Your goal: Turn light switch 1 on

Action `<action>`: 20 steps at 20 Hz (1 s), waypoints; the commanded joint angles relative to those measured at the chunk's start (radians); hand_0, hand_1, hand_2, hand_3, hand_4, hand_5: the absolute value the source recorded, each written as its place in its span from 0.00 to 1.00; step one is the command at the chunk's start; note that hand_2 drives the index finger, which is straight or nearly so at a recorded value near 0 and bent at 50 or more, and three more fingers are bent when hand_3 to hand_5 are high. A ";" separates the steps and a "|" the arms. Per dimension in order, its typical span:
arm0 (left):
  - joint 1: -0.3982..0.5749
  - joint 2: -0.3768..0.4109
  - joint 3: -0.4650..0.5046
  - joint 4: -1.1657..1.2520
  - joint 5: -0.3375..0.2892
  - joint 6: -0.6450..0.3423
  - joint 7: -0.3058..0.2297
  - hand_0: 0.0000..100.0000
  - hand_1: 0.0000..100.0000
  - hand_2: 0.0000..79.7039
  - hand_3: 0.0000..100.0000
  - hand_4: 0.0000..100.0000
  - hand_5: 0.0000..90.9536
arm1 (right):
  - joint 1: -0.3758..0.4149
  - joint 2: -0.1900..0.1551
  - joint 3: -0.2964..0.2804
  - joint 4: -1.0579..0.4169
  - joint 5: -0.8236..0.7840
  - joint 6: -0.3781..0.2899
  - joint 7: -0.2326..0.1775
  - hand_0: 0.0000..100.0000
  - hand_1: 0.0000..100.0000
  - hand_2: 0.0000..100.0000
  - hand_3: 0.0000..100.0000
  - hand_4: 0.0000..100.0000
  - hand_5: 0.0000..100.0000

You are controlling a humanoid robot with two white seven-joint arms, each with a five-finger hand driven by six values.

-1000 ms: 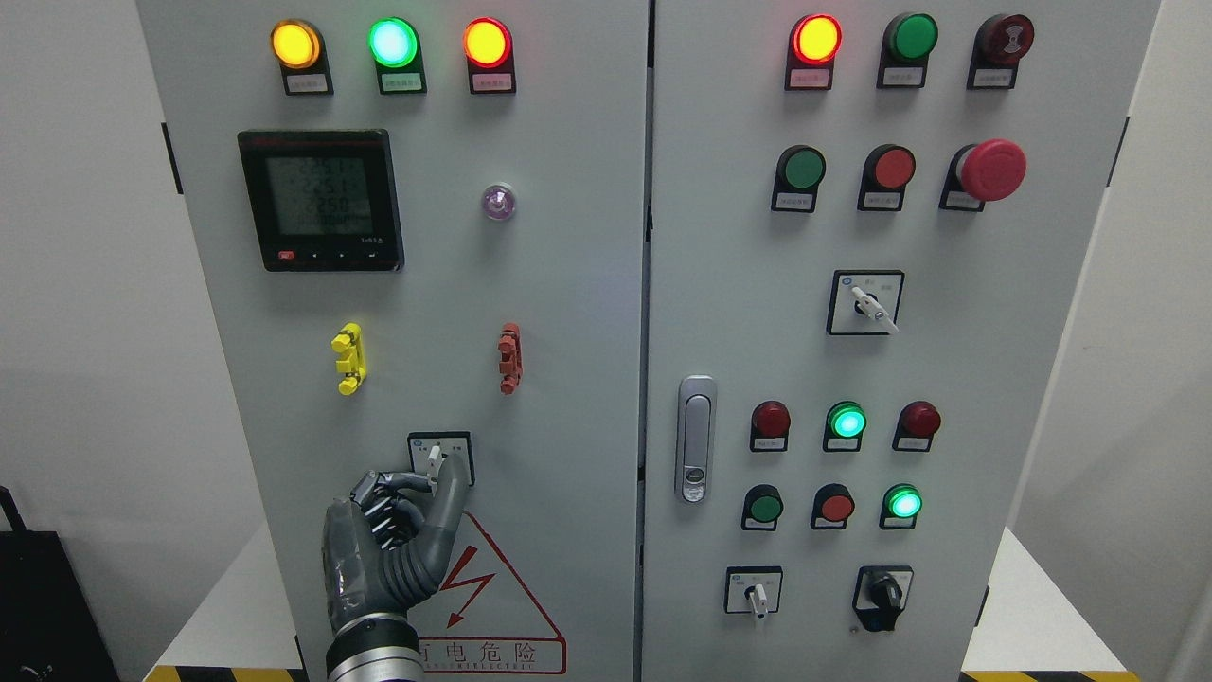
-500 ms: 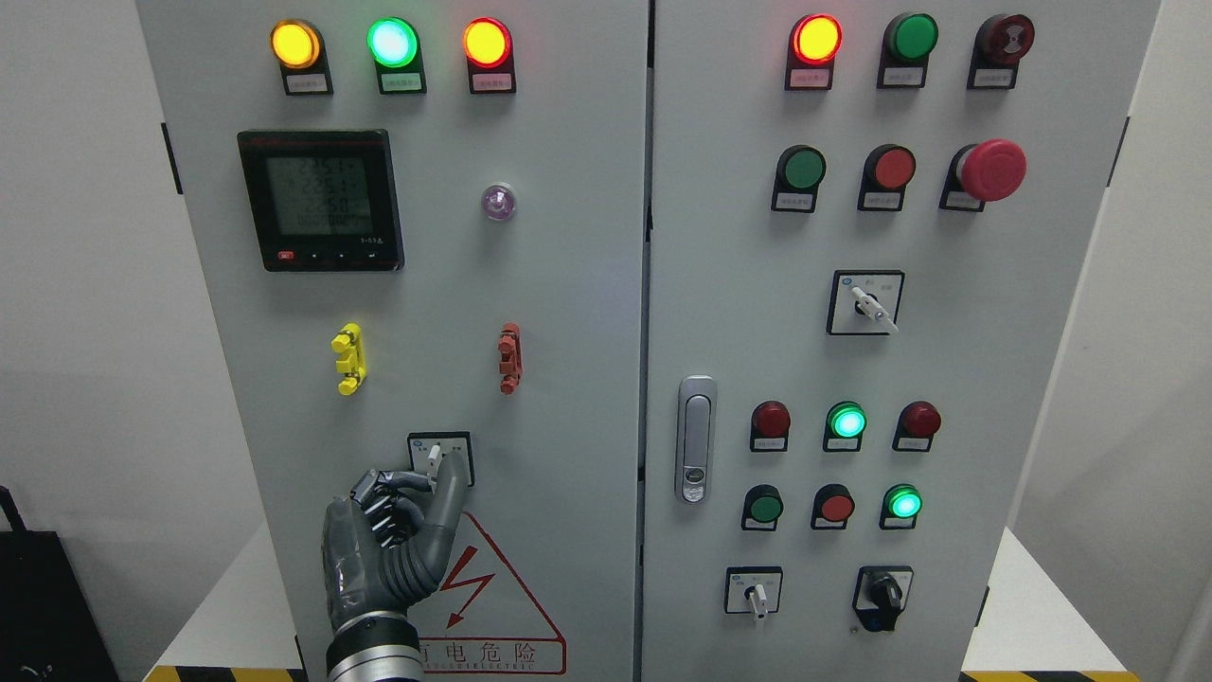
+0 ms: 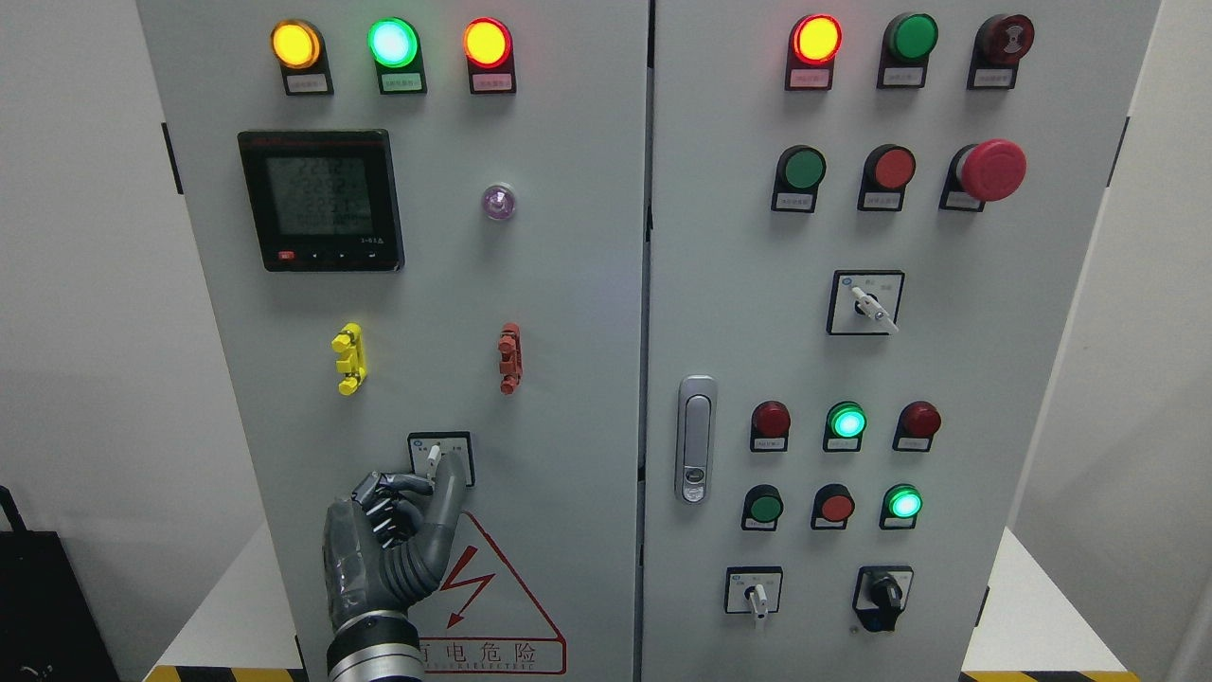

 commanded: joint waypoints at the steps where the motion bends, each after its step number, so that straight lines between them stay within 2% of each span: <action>1: -0.003 -0.001 0.000 0.001 0.000 0.000 0.000 0.18 0.49 0.76 0.98 0.98 0.94 | 0.000 -0.001 -0.001 0.000 0.000 -0.001 -0.001 0.00 0.00 0.00 0.00 0.00 0.00; 20: -0.003 -0.001 0.000 0.001 -0.003 0.000 0.000 0.26 0.46 0.76 0.98 0.98 0.94 | 0.000 0.000 0.000 0.000 0.000 -0.001 0.001 0.00 0.00 0.00 0.00 0.00 0.00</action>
